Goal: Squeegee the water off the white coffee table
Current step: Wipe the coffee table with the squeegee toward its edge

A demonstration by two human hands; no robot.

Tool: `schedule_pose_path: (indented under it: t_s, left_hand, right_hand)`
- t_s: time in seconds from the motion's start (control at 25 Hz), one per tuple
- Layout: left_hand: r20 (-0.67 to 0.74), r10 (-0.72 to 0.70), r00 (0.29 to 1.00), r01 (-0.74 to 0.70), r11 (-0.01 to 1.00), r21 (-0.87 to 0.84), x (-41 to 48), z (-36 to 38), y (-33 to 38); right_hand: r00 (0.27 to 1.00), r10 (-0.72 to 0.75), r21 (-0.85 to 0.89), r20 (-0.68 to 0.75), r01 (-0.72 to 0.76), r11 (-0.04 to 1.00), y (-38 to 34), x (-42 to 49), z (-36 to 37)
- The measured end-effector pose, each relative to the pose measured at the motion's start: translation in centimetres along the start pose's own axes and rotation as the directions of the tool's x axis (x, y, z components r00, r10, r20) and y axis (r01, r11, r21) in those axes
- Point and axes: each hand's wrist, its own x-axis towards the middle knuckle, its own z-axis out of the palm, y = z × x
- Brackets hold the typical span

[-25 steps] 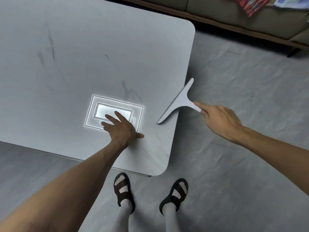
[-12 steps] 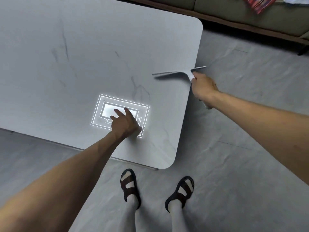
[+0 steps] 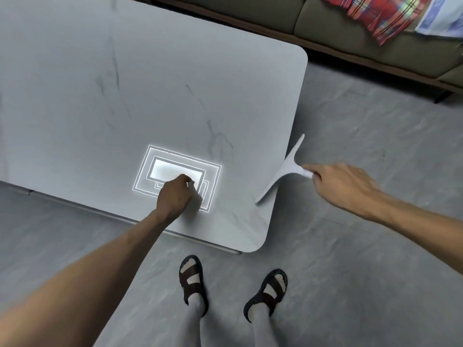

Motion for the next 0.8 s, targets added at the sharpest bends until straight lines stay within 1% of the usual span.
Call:
schedule_pose_path:
  t_s: [0.04,0.08,0.16,0.2,0.28,0.32,0.36,0.4,0.48,0.52,0.6,0.68,0.8]
  left_hand:
    - [-0.016,-0.037,0.999,0.036,0.997,-0.064,-0.4,-0.3,-1.2]
    - [-0.029,-0.072,0.997,0.069,0.991,-0.112,-0.8,-0.6,-2.5]
    - [-0.062,-0.135,0.989,0.123,0.979,-0.163,-1.0,-1.2,-5.0]
    - [-0.08,-0.163,0.983,0.147,0.972,-0.182,-1.1,-1.4,-6.0]
    - [-0.121,-0.216,0.969,0.184,0.956,-0.228,-1.0,-2.1,-7.8]
    - [-0.141,-0.245,0.959,0.204,0.946,-0.252,-0.9,-2.4,-8.6]
    - [-0.161,-0.276,0.947,0.225,0.934,-0.278,-0.7,-2.7,-9.1]
    - [-0.177,-0.31,0.934,0.247,0.92,-0.305,-0.7,-3.1,-9.6]
    - [-0.213,-0.363,0.907,0.279,0.897,-0.341,-0.5,-3.8,-10.3]
    - [-0.231,-0.378,0.896,0.285,0.891,-0.353,-0.4,-4.1,-10.5]
    - [-0.265,-0.391,0.881,0.285,0.887,-0.364,0.1,-4.9,-10.8]
    - [-0.278,-0.409,0.869,0.308,0.887,-0.344,0.6,-5.4,-11.1]
    - [-0.265,-0.43,0.863,0.373,0.896,-0.239,1.0,-5.4,-11.3]
  right_hand:
    - [1.0,0.015,0.08,-0.009,-0.014,0.997,-1.5,1.6,-0.8]
    - [0.999,0.044,0.202,0.002,-0.043,0.979,-3.4,3.4,-1.2]
    - [0.99,0.13,0.447,0.056,-0.141,0.883,-8.1,6.7,-1.1]
    - [0.98,0.178,0.525,0.086,-0.196,0.828,-10.6,7.8,-0.7]
    - [0.965,0.226,0.602,0.134,-0.26,0.755,-15.3,8.5,0.7]
    - [0.968,0.207,0.607,0.145,-0.252,0.754,-17.5,8.0,1.7]
    - [0.978,0.156,0.59,0.14,-0.209,0.78,-19.4,7.2,2.7]
    - [0.989,0.081,0.56,0.12,-0.135,0.817,-21.0,6.3,3.7]
    - [0.995,-0.095,0.471,0.034,0.068,0.88,-23.7,4.7,5.3]
    - [0.984,-0.175,0.428,-0.018,0.166,0.889,-24.6,4.4,5.8]
    - [0.955,-0.285,0.367,-0.087,0.296,0.882,-26.4,5.3,6.2]
    - [0.929,-0.361,0.321,-0.084,0.368,0.873,-28.0,6.9,6.1]
    - [0.903,-0.428,0.274,-0.029,0.419,0.866,-27.8,8.3,6.4]
